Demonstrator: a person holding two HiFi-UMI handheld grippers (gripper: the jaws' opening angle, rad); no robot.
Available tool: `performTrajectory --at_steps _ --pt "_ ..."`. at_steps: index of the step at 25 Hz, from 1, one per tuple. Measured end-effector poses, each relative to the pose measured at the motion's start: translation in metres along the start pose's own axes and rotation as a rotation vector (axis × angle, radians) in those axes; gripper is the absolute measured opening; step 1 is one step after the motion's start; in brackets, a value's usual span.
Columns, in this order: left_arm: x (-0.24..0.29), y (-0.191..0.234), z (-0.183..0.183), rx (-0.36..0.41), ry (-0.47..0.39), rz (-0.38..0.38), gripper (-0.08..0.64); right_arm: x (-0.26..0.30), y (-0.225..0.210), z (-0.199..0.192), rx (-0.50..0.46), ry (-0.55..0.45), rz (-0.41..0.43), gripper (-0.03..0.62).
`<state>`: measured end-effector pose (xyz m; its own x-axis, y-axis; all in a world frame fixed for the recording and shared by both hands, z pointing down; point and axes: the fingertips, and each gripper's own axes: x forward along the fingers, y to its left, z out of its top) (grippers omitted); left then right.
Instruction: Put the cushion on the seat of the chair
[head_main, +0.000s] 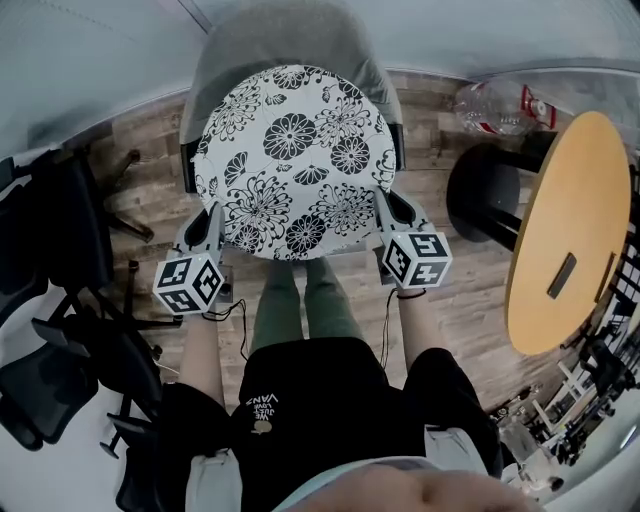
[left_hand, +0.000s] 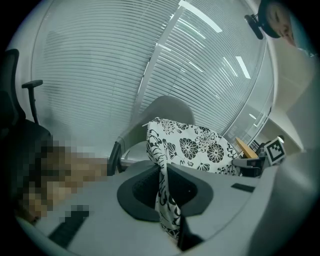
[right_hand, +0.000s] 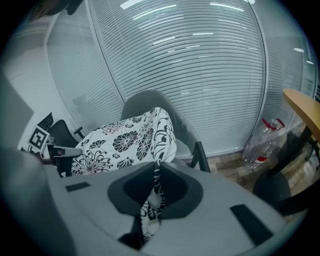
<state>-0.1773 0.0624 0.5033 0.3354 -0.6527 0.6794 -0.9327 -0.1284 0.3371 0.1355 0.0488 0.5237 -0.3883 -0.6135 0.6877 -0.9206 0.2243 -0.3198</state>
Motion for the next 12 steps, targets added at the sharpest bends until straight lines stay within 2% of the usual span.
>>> performTrajectory --at_steps 12 --pt "0.007 0.004 -0.007 -0.006 0.008 -0.001 0.037 0.008 -0.003 -0.005 0.002 0.012 -0.014 0.034"
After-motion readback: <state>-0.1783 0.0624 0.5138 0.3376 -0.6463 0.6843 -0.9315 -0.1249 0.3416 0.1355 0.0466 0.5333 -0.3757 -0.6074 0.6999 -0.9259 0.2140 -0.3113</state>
